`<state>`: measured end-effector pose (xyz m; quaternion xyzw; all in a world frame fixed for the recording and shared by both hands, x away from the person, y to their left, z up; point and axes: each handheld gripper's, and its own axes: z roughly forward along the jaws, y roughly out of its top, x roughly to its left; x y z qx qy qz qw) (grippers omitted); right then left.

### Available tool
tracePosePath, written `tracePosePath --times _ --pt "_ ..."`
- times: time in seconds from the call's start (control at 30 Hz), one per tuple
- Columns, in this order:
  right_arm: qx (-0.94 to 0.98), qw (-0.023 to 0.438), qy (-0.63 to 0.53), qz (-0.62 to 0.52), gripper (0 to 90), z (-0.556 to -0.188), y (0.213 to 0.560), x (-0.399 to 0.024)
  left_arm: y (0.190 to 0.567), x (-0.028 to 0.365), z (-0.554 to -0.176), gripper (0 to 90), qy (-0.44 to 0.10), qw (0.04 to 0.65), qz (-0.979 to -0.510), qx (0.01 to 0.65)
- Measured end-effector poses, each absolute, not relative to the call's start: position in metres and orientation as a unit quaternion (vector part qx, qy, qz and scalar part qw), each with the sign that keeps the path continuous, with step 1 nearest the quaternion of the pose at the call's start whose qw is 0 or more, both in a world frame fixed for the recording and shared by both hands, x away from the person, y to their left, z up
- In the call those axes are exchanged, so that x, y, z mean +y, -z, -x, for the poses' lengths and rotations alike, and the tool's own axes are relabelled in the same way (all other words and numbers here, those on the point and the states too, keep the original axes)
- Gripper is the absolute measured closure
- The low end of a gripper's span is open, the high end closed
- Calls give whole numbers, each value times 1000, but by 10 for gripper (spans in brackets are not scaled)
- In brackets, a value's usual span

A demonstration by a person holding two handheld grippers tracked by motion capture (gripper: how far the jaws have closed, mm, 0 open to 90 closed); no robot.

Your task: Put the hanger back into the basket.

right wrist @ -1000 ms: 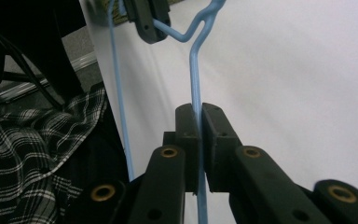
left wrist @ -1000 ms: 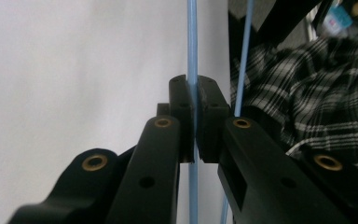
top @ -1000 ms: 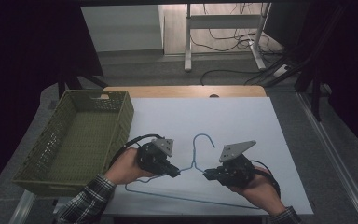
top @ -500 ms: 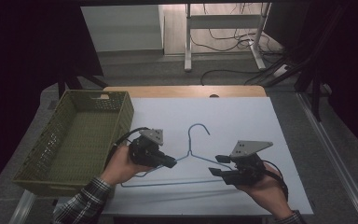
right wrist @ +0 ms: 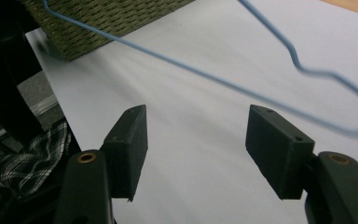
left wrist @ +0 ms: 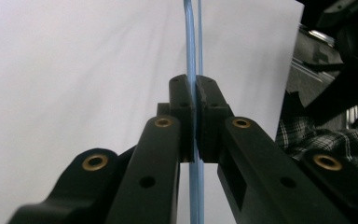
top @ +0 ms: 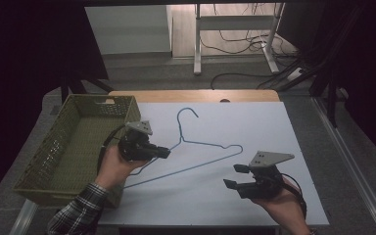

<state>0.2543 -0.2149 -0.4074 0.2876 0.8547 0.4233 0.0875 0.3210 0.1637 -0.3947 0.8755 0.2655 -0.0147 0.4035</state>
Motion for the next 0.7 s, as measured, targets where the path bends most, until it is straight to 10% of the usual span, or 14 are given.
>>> tracePosePath --times 0.7 --pt "839 73 -435 -318 365 -253 420 -232 353 258 -324 874 -60 406 -831 376"
